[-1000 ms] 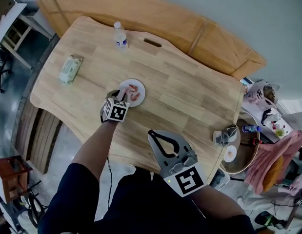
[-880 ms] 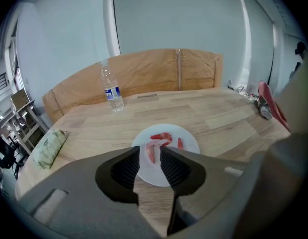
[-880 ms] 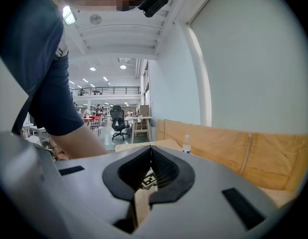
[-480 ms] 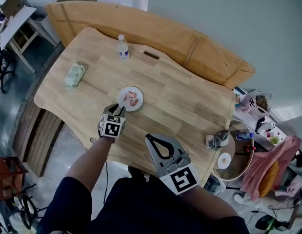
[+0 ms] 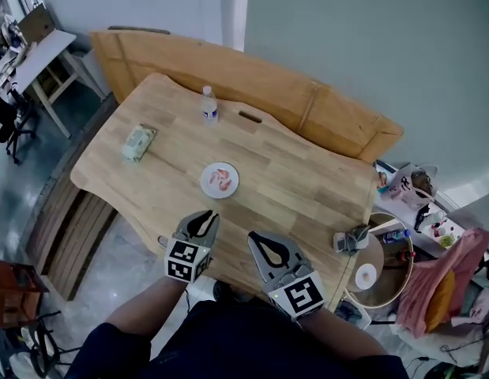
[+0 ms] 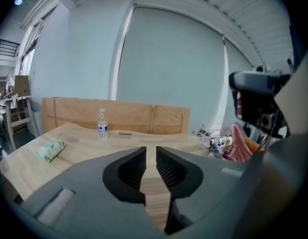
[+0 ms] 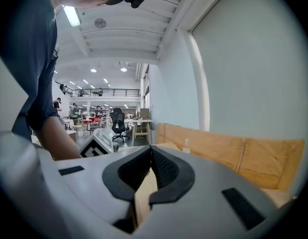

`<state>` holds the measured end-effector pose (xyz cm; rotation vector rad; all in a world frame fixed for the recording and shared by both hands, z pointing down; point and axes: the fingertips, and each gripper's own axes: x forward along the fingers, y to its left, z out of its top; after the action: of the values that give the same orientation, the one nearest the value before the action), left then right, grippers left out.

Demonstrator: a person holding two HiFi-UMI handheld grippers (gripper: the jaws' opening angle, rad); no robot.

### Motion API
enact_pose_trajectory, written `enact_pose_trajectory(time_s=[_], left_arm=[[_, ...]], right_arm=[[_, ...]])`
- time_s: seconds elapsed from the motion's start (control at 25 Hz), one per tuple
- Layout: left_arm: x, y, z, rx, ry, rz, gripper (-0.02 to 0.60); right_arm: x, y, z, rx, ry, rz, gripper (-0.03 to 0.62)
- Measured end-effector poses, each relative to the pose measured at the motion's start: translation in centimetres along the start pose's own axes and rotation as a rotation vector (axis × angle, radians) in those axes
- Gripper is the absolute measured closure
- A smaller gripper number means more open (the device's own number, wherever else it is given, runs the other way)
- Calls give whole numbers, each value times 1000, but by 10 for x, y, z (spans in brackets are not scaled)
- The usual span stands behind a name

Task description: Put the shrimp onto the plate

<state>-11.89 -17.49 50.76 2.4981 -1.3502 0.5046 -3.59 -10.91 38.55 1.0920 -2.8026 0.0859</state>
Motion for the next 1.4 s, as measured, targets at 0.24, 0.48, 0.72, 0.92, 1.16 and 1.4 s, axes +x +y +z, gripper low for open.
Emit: enact_pose_trajectory(time_s=[0.24, 0.48, 0.72, 0.92, 1.16, 1.4], left_arm=[[-51, -50, 44, -37, -122, -84, 539], [-84, -101, 73, -1, -216, -152, 575], [-101, -121, 93, 11, -276, -206, 575], [-108, -128, 90, -12, -285, -232, 577], [-111, -127, 88, 0, -270, -230, 577], [-111, -130, 86, -6, -273, -235, 577]], right_arm=[[-22, -4, -11, 14, 34, -26, 584], [-30, -7, -9, 36, 14, -52, 584], [-34, 1, -11, 54, 22, -38, 584], [-36, 7, -16, 56, 33, -22, 585], [-31, 10, -13, 53, 31, 2, 585], [-29, 15, -12, 53, 30, 11, 585]])
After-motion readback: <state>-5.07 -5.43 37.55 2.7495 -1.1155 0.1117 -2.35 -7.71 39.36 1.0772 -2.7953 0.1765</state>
